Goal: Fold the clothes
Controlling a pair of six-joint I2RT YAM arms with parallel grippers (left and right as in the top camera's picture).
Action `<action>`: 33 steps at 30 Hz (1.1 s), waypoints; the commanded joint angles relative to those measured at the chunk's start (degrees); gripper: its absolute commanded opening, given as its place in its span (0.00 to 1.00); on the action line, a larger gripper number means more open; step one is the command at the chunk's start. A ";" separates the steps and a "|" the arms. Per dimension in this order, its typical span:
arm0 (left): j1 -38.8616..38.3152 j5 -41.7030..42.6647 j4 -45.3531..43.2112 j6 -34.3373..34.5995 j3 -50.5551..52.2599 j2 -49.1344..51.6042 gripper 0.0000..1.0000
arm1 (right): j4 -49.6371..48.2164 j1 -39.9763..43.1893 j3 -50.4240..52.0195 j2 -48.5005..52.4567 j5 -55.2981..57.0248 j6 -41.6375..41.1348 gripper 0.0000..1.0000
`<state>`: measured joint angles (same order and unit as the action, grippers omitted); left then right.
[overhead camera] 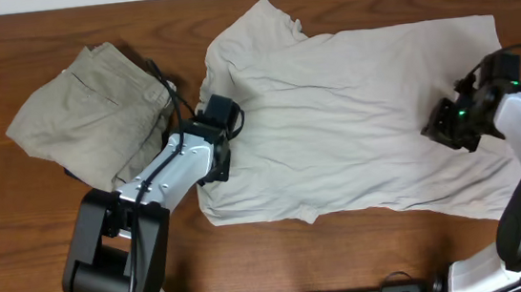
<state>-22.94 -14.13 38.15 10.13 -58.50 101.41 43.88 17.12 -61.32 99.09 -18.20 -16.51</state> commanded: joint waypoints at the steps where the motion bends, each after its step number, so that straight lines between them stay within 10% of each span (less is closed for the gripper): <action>1: 0.04 -8.55 1.27 6.56 0.11 0.17 0.09 | -1.77 -2.25 3.74 -0.94 8.17 -3.39 0.16; 14: 2.82 -15.08 8.15 17.73 0.11 0.17 0.26 | -10.60 -2.40 14.53 -0.94 15.08 -7.23 0.13; 22: 4.33 -14.82 10.01 17.79 -1.07 -1.33 0.56 | -12.20 -0.46 13.33 -1.14 12.28 -4.57 0.22; 33: 4.33 6.99 15.32 11.32 -4.90 -12.44 0.56 | -7.72 4.94 7.87 -13.51 -5.40 4.35 0.41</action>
<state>-18.76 -14.94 52.16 23.29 -62.54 92.23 34.98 21.28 -50.96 92.33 -19.29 -15.20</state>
